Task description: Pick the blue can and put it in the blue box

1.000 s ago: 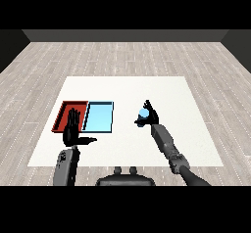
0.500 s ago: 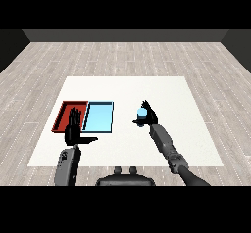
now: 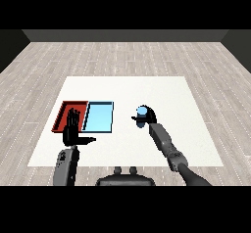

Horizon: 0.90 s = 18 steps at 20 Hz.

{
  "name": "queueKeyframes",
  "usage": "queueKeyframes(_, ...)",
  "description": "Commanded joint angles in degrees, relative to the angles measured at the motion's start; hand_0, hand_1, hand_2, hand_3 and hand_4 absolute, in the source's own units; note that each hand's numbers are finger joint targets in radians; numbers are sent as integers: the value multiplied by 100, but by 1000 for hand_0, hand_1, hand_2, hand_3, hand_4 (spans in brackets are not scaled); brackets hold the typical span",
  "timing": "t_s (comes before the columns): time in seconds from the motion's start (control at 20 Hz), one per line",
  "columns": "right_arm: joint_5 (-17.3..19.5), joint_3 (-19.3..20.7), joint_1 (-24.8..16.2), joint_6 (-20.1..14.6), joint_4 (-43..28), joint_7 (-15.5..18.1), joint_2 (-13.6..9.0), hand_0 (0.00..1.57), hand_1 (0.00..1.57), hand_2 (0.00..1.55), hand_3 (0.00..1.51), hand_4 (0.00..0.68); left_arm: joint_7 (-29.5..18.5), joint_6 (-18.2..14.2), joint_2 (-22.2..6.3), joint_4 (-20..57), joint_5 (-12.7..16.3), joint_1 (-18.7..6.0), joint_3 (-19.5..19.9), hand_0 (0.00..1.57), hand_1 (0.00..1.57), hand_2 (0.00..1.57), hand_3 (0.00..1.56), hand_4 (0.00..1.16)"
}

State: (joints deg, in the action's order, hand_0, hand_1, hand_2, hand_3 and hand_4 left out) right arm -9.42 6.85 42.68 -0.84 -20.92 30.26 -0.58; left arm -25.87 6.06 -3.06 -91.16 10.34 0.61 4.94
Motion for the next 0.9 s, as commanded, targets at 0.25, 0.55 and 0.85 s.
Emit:
queueKeyframes(0.25,64,-134,-27,-20,-866,-378,-179,1503,1503,1460,1417,657,708,-139,11,-278,-22,-210,-159,0,0,0,0,0)
queueKeyframes(0.55,91,-350,-253,28,-1694,-480,-170,1481,1481,1455,1415,646,8,-77,83,677,-453,-289,-417,0,0,0,0,0)
queueKeyframes(0.85,161,-426,107,112,-1833,-151,-262,1441,1441,1428,1411,665,492,-431,304,506,-410,-354,-1118,0,0,0,0,0)
